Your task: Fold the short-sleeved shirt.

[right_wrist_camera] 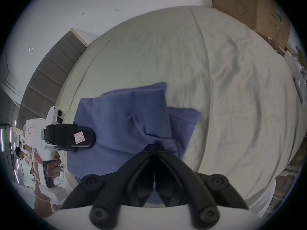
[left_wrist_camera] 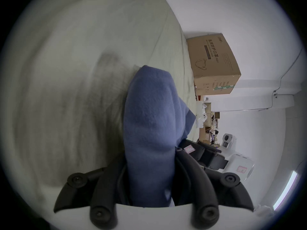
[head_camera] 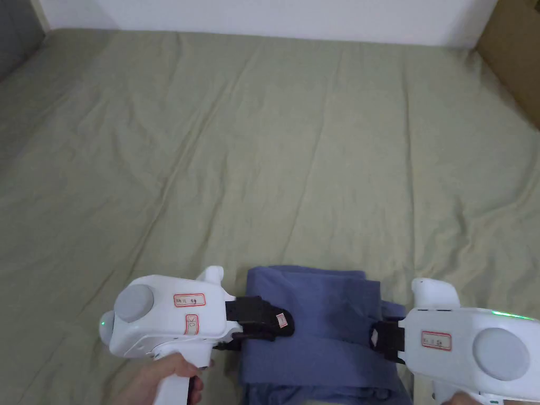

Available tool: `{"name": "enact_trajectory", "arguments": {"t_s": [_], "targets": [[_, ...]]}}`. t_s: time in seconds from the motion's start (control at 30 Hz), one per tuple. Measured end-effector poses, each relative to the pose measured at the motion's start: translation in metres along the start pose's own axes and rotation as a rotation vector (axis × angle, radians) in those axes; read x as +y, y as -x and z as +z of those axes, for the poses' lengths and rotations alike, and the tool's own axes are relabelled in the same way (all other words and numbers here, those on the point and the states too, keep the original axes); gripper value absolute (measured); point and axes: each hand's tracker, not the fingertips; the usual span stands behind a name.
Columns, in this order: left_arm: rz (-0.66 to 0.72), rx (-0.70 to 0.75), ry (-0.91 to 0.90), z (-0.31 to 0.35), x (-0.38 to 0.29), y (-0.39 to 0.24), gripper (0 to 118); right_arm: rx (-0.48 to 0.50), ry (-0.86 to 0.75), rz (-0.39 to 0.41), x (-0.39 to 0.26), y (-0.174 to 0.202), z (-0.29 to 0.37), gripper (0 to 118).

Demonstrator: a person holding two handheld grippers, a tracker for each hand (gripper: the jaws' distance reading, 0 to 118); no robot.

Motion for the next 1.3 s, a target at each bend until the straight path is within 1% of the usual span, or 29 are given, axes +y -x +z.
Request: {"name": "enact_trajectory", "arguments": {"t_s": [0.1,0.17,0.23,0.3,0.47,0.5,0.6,0.67,0.7,0.73,0.77,0.8,0.83,0.9,0.93,0.97,1.0,1.03,1.07,1.17,1.23,1.3], "targets": [[-0.069,0.082,-0.007,0.028,0.009,-0.003,28,0.000,-0.035,0.013,0.007,0.010,0.012,0],[-0.114,0.160,-0.035,0.060,0.019,-0.002,28,-0.026,-0.061,0.041,0.011,0.020,0.018,0],[-0.163,0.274,-0.087,0.101,0.027,0.003,28,-0.039,-0.072,0.053,0.014,0.027,0.022,0],[-0.213,0.434,-0.118,0.139,0.040,0.011,28,-0.036,-0.076,0.063,0.016,0.032,0.023,0],[-0.320,1.030,-0.144,0.221,0.073,0.035,27,-0.061,-0.072,0.091,0.019,0.044,0.019,0],[-0.340,1.120,-0.145,0.230,0.077,0.039,27,-0.064,-0.071,0.092,0.019,0.046,0.018,0],[-0.338,1.301,-0.150,0.258,0.094,0.068,28,-0.073,-0.045,0.095,0.018,0.052,0.013,0],[-0.283,1.377,-0.150,0.269,0.098,0.084,31,-0.066,-0.046,0.102,0.016,0.052,0.010,0],[-0.245,1.385,-0.153,0.273,0.099,0.088,40,-0.066,-0.039,0.102,0.016,0.053,0.009,0],[-0.212,1.398,-0.172,0.276,0.096,0.090,67,-0.068,-0.028,0.101,0.016,0.054,0.007,0],[-0.187,1.409,-0.208,0.278,0.093,0.089,88,-0.061,-0.023,0.102,0.015,0.053,0.007,0],[-0.166,1.394,-0.237,0.279,0.089,0.087,103,-0.059,-0.019,0.102,0.015,0.052,0.007,0],[-0.167,1.331,-0.264,0.281,0.083,0.083,110,-0.062,-0.012,0.106,0.015,0.053,0.006,0],[-0.152,1.227,-0.298,0.282,0.076,0.071,109,-0.063,-0.016,0.120,0.016,0.052,0.006,0],[-0.129,1.217,-0.278,0.280,0.075,0.063,100,-0.071,-0.018,0.117,0.017,0.051,0.006,0],[-0.129,1.209,-0.277,0.276,0.071,0.053,77,-0.074,-0.019,0.116,0.017,0.051,0.008,0],[-0.153,1.168,-0.289,0.272,0.067,0.040,38,-0.067,-0.026,0.117,0.016,0.050,0.011,0],[-0.177,1.125,-0.298,0.270,0.065,0.028,4,-0.048,-0.039,0.117,0.015,0.049,0.015,0],[-0.207,1.089,-0.300,0.261,0.060,0.014,5,-0.045,-0.041,0.113,0.014,0.047,0.018,0],[-0.332,0.984,-0.366,0.232,0.033,-0.034,0,-0.039,-0.073,0.102,0.012,0.039,0.029,0],[-0.381,0.908,-0.389,0.208,0.015,-0.068,0,-0.038,-0.101,0.079,0.010,0.032,0.038,0],[-0.403,0.876,-0.477,0.186,-0.007,-0.096,0,-0.029,-0.142,0.052,0.009,0.025,0.051,0]]}}
